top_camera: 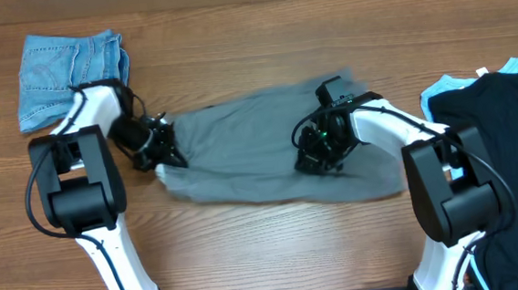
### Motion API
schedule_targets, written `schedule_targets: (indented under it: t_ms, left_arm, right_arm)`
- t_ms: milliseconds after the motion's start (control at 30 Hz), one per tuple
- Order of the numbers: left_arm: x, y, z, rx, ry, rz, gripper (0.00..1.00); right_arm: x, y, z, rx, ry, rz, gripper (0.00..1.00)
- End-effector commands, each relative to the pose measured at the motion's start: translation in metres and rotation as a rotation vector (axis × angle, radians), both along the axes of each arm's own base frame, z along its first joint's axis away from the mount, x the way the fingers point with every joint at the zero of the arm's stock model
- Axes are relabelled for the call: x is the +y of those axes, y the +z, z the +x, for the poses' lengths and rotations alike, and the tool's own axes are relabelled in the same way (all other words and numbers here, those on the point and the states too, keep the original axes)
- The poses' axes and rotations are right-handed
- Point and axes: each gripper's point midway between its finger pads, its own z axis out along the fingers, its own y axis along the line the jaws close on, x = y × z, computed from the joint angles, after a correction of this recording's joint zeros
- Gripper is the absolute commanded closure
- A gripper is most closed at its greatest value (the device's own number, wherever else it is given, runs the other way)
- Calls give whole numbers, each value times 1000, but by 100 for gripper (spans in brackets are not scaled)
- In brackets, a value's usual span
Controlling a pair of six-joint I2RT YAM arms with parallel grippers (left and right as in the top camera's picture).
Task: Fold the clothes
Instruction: 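Lift the left end with the left gripper and fold it rightward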
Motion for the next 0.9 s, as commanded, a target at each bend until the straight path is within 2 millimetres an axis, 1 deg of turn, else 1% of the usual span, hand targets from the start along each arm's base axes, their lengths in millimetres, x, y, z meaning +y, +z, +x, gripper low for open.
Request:
schedule_targets:
  t_ms: [0,33,100,200,233,267,367,433,500,600,667,733,800,867]
  left_arm:
    - [42,55,30,-165,-44,123,96]
    - [51,83,36,-212,-41,166,96]
    - [66,118,39,-256,-31,259,96]
    - [90,163,33,-287,-28,429,96]
    - [95,174,35,-316,-13,470,96]
    - [95,188,36,-350,14,487,96]
    - [90,210,34,-408,49,499,96]
    - [85,217,32,-424,61,501,96]
    - [76,218,33,-425,70,491,96]
    - [55,216,35,-412,73,463,96]
    - [40,212,36,-399,56,478,96]
    - [33,206,38,-376,59,540,95]
    - [22,196,40,-348,49,589,95]
    - [5,184,43,-319,27,588,94]
  right_arm:
    - [-21,56,27,-199,18,-52,95]
    - [-28,73,28,-228,20,-61,95]
    - [-38,89,27,-249,17,-77,95]
    - [-53,105,28,-289,13,-117,95]
    - [-58,109,28,-296,3,-126,95]
    - [-61,112,28,-302,-6,-126,95]
    - [-67,116,28,-300,-24,-128,95]
    - [-70,115,27,-293,-29,-131,95]
    - [-70,115,27,-292,-29,-132,95]
    - [-71,115,28,-299,-25,-135,95]
    - [-73,114,29,-301,-27,-147,95]
    - [-73,114,29,-301,-27,-150,95]
    - [-73,114,29,-302,-27,-149,95]
    - [-74,114,29,-303,-27,-152,95]
